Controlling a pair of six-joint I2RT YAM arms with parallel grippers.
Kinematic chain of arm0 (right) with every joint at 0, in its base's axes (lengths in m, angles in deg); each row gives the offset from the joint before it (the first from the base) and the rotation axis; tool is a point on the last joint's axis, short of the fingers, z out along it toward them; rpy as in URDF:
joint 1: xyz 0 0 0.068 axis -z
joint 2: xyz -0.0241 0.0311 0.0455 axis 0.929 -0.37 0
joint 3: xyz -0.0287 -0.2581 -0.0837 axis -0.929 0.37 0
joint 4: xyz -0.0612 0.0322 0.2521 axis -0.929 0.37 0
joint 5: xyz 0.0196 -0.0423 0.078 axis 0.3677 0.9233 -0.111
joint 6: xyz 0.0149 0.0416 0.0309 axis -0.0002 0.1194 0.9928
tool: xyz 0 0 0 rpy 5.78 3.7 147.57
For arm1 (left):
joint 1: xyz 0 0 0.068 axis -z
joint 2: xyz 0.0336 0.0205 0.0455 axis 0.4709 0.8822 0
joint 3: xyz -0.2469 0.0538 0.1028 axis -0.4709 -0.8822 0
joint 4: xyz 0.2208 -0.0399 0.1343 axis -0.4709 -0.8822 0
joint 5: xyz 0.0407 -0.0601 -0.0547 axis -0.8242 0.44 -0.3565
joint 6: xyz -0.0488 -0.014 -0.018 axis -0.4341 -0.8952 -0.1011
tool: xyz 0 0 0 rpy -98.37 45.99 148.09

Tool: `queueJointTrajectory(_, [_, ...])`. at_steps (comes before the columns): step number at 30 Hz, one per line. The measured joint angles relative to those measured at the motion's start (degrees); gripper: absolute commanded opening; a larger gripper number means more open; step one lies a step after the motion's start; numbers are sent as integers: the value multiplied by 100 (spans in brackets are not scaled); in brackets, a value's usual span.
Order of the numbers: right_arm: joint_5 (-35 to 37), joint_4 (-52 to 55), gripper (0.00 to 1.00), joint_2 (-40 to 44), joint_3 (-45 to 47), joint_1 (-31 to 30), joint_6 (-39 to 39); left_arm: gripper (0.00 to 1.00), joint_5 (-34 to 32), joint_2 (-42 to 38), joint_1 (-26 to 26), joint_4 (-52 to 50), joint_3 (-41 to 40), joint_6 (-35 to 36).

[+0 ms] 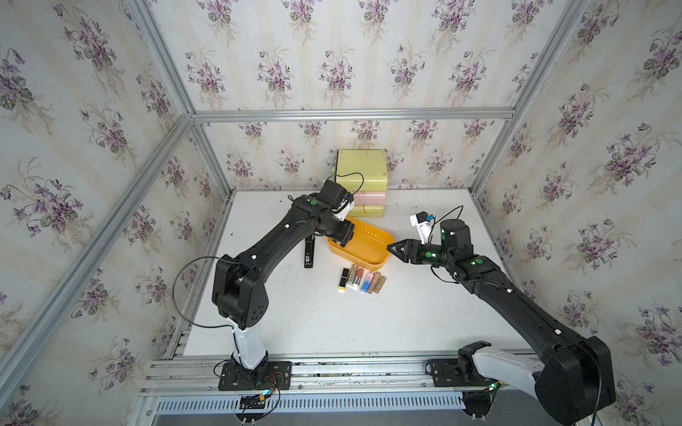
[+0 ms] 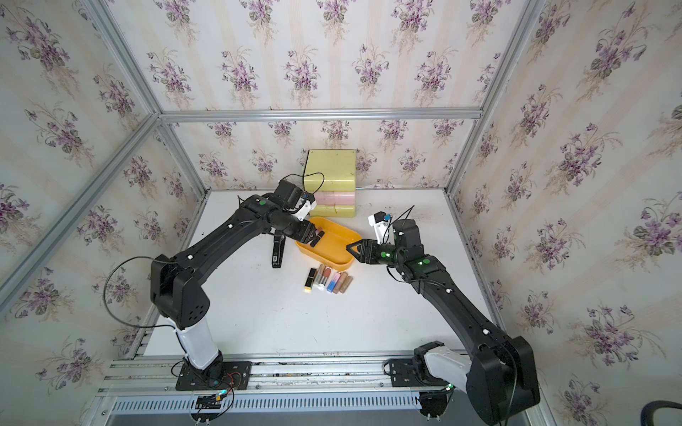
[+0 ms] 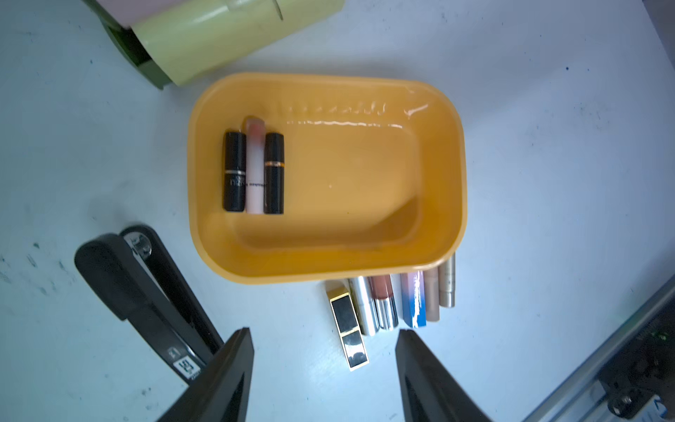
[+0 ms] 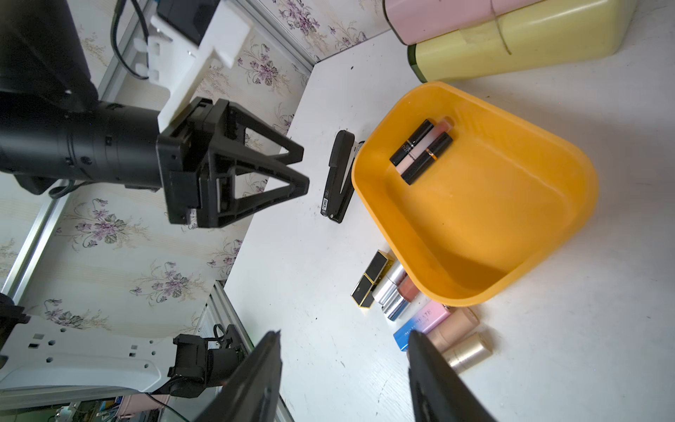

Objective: Put the lipstick into the storage box
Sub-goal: Place the lipstick in the storage box, then pick up the lipstick at the center of the board.

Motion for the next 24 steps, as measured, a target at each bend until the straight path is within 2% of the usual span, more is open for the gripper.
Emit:
queueJointTrajectory(6, [442, 398, 57, -17, 46, -341, 2, 64, 118, -1021, 87, 203, -1604, -223])
queueJointTrajectory(11, [688, 579, 57, 33, 245, -566, 11, 68, 118, -1370, 358, 378, -2514, -476])
queueJointTrajectory(17, [809, 640, 57, 144, 310, -640, 114, 70, 35, -1399, 741, 616, -3086, -732])
queueJointTrajectory(24, [822, 649, 57, 181, 323, -645, 105, 73, -192, -1185, 1012, 872, -3226, -925])
